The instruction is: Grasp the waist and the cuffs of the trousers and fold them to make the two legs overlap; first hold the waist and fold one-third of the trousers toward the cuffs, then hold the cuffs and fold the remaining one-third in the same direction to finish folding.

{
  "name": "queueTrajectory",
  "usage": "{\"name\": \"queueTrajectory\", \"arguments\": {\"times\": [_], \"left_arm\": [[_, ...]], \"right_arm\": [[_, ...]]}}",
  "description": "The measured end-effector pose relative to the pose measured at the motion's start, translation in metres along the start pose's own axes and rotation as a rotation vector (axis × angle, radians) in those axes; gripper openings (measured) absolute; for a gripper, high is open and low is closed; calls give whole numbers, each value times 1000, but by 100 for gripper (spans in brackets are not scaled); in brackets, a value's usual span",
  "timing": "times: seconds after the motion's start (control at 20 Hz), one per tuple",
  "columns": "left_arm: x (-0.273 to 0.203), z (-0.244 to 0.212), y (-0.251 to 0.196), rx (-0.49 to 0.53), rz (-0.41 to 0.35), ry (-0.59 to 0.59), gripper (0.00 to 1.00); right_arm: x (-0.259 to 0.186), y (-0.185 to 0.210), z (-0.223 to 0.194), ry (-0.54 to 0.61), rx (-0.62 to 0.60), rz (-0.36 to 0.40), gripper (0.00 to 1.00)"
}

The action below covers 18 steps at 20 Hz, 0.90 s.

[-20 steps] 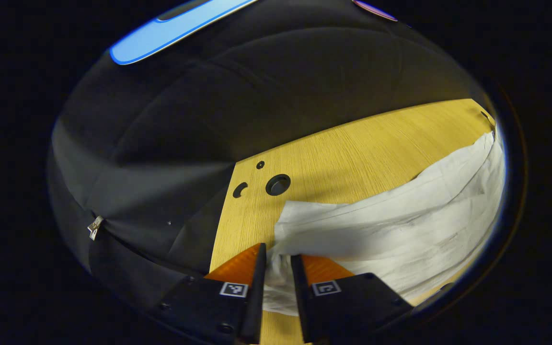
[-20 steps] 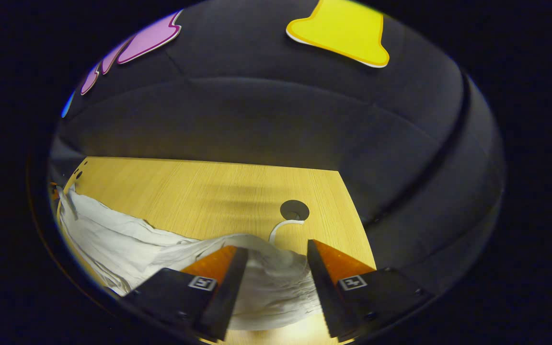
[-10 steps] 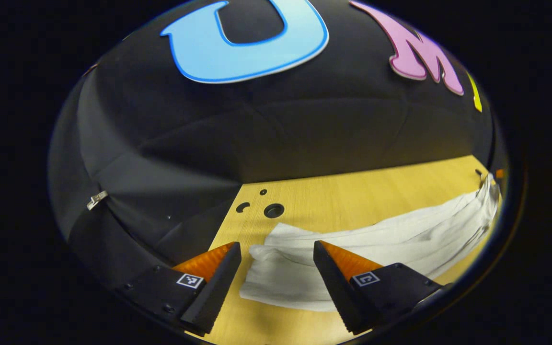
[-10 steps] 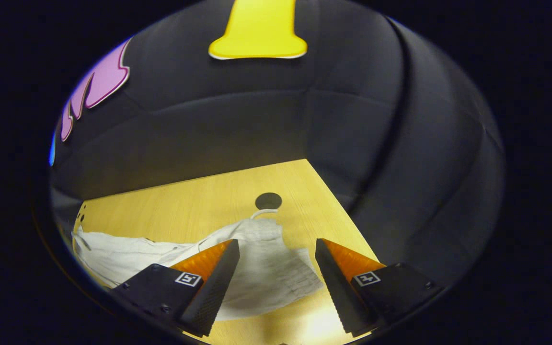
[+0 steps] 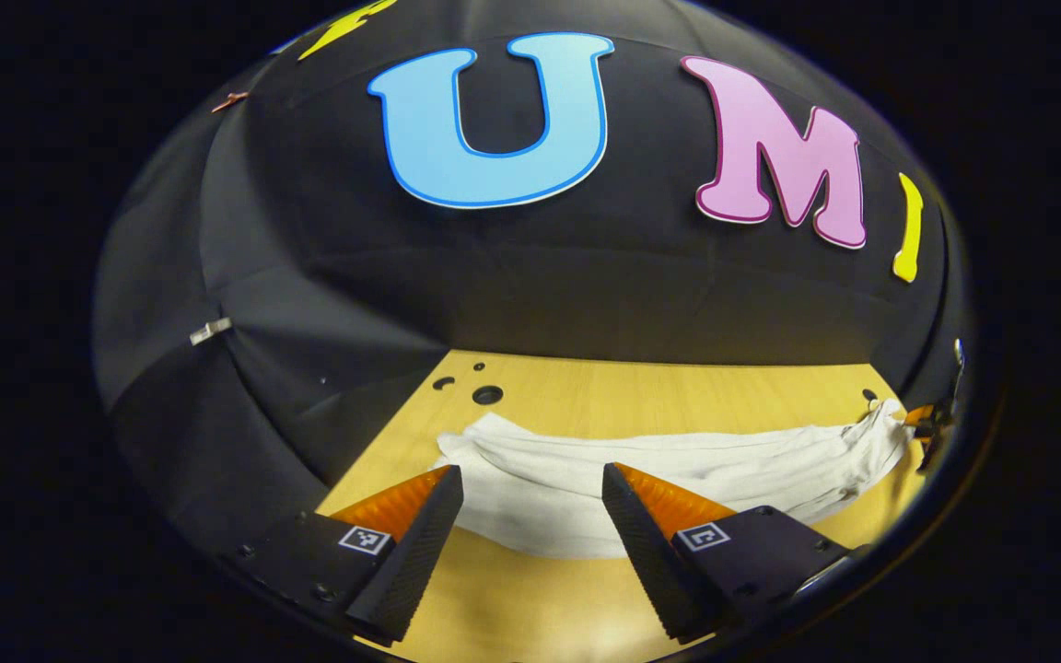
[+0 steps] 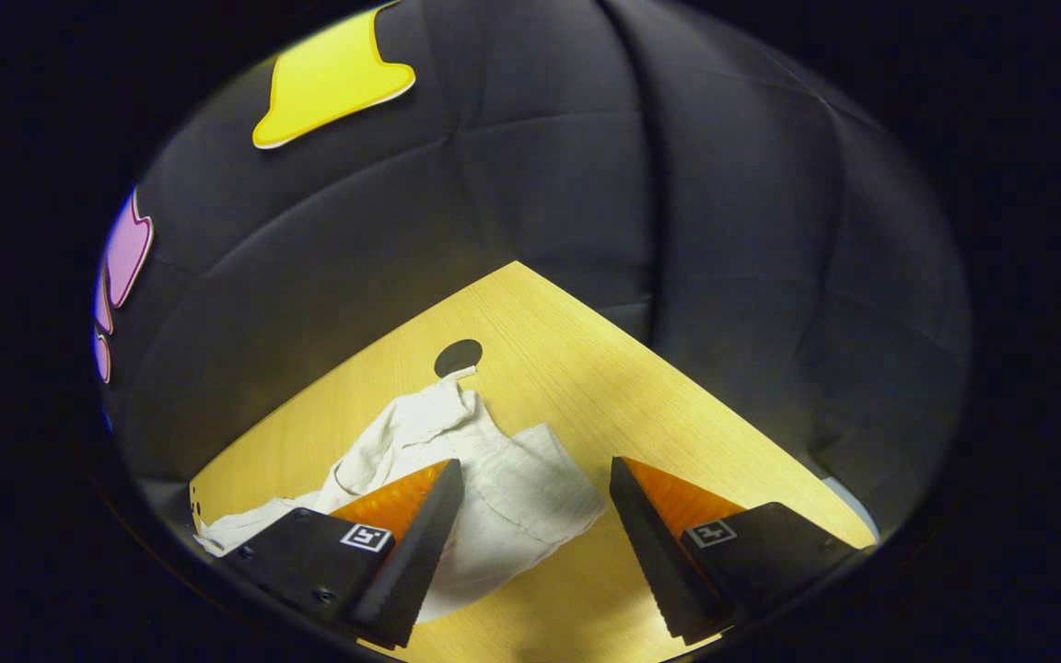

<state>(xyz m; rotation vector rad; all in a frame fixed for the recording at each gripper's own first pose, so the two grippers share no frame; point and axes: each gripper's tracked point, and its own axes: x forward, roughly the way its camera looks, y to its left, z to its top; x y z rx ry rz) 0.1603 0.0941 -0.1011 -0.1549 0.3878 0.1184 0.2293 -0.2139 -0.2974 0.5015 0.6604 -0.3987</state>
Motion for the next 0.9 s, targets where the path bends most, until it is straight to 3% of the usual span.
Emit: {"name": "queueTrajectory", "arguments": {"times": [0.1, 0.35, 0.4, 0.55, 0.65, 0.7, 0.9], "left_arm": [[-17, -1, -17, -53, -24, -11, 97], [-48, 4, -28, -41, -11, -33, 98], [-54, 4, -29, -48, -11, -29, 98], [-75, -2, -26, -97, 17, -47, 98], [-86, -9, -25, -156, 24, -49, 98], [-90, -15, -26, -191, 15, -30, 97], [-89, -33, -1, -265, 39, 2, 96]], "right_arm": [[6, -1, -10, 17, -6, -7, 99], [12, -3, -17, 2, -82, -32, 96], [14, -3, -19, -1, -105, -41, 86], [17, 2, -24, -15, -166, -68, 74], [15, 5, -27, -7, -194, -65, 56], [15, 8, -28, 1, -203, -45, 58], [13, 15, -27, 3, -227, -58, 24]]}}
